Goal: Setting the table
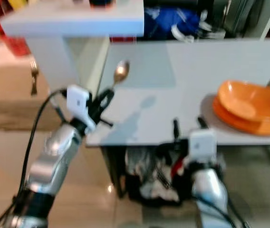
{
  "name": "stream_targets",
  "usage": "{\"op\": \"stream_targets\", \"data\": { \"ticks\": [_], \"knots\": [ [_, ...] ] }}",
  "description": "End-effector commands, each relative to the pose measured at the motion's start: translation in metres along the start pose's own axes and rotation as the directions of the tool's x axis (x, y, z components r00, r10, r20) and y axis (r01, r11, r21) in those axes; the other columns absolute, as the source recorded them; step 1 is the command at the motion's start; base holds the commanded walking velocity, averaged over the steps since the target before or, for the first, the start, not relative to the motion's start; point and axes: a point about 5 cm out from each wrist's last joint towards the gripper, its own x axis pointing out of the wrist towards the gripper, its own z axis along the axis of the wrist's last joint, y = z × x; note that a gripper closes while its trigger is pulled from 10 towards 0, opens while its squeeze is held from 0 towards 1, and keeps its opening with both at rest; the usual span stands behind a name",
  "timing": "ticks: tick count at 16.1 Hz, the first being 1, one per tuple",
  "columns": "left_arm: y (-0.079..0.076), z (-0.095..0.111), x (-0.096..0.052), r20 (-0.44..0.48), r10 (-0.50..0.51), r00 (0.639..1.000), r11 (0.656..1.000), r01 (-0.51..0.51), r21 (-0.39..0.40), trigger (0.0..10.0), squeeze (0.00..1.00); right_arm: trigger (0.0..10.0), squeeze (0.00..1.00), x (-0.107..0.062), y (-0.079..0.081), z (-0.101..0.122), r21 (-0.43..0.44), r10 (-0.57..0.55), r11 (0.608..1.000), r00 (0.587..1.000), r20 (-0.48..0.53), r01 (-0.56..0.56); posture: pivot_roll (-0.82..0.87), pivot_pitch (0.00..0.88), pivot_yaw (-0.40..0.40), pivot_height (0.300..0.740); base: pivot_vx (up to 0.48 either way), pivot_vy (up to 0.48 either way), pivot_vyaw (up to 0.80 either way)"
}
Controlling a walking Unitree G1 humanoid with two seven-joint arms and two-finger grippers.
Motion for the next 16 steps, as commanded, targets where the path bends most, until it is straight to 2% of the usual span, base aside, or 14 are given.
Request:
{"op": "stream_targets", "data": {
  "ticks": [1, 6, 11, 13, 16],
  "knots": [
    [0.002, 0.004, 0.002, 0.011, 0.004, 1.0, 1.0, -0.004, -0.003, 0.0, 0.0, 10.0, 0.0, 0.002, -0.003, 0.004, -0.011, -0.007, 1.0, 1.0, 0.02, 0.007, -0.12, 0.006, 0.081, 0.74, 0.326, -0.349, 0.0],
    [0.004, 0.003, 0.003, -0.005, 0.004, 1.0, 1.0, -0.004, -0.003, 0.0, 0.0, 10.0, 0.0, 0.0, -0.002, 0.005, -0.008, -0.006, 1.0, 1.0, 0.018, 0.006, -0.13, 0.016, 0.084, 0.74, 0.335, -0.34, 0.0],
    [-0.003, 0.003, 0.003, 0.005, -0.027, 1.0, 1.0, 0.027, -0.001, 0.0, 0.0, 10.0, 0.0, -0.001, -0.003, 0.004, -0.012, -0.005, 1.0, 1.0, 0.013, 0.005, -0.13, 0.016, 0.083, 0.74, 0.337, -0.338, 0.0],
    [-0.007, 0.008, 0.001, 0.054, -0.049, 0.997, 0.998, 0.05, -0.023, 0.0, 0.0, 10.0, 0.0, -0.001, -0.003, 0.004, -0.016, -0.007, 1.0, 1.0, 0.016, 0.007, -0.13, 0.017, 0.082, 0.74, 0.0, -0.227, 0.0],
    [-0.006, 0.008, 0.001, 0.055, -0.045, 0.997, 0.999, 0.046, -0.02, 0.0, 0.0, 10.0, 0.0, 0.0, -0.003, 0.007, -0.011, -0.011, 1.0, 0.999, 0.03, 0.011, -0.13, 0.016, 0.083, 0.74, 0.0, 0.0, 0.0]
  ]
}}
